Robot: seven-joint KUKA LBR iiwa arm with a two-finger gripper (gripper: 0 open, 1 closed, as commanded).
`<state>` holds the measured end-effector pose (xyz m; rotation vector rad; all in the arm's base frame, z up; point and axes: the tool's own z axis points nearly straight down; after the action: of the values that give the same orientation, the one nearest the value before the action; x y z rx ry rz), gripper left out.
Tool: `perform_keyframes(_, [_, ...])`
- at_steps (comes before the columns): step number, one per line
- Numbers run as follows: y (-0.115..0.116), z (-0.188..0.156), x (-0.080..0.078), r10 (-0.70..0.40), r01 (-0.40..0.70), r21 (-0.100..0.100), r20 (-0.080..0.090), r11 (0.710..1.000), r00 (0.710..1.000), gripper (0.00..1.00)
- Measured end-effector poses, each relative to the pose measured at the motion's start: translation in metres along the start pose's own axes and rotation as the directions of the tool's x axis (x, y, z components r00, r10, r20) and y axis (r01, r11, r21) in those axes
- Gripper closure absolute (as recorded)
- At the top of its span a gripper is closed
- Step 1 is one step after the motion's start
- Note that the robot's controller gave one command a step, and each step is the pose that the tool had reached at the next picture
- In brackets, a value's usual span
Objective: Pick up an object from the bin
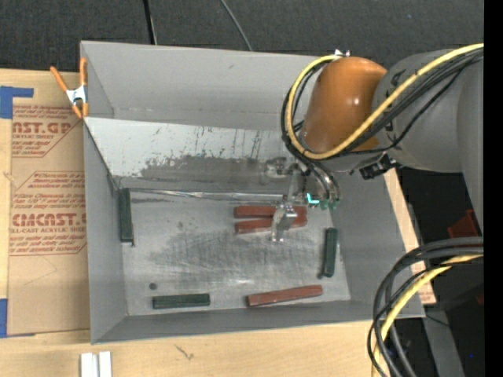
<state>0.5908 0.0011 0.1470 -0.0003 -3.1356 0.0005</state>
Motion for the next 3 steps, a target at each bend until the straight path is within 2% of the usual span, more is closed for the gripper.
perform_keyframes(1, [0.000,-0.005,-0.002,0.000,0.000,0.000,0.008,1.000,1.000,0.00])
perform_keyframes(2, [-0.007,0.073,-0.005,0.092,-0.092,-0.003,0.001,0.996,0.996,1.00])
perform_keyframes(3, [-0.007,0.073,-0.005,0.092,-0.092,-0.003,0.002,0.996,0.996,1.00])
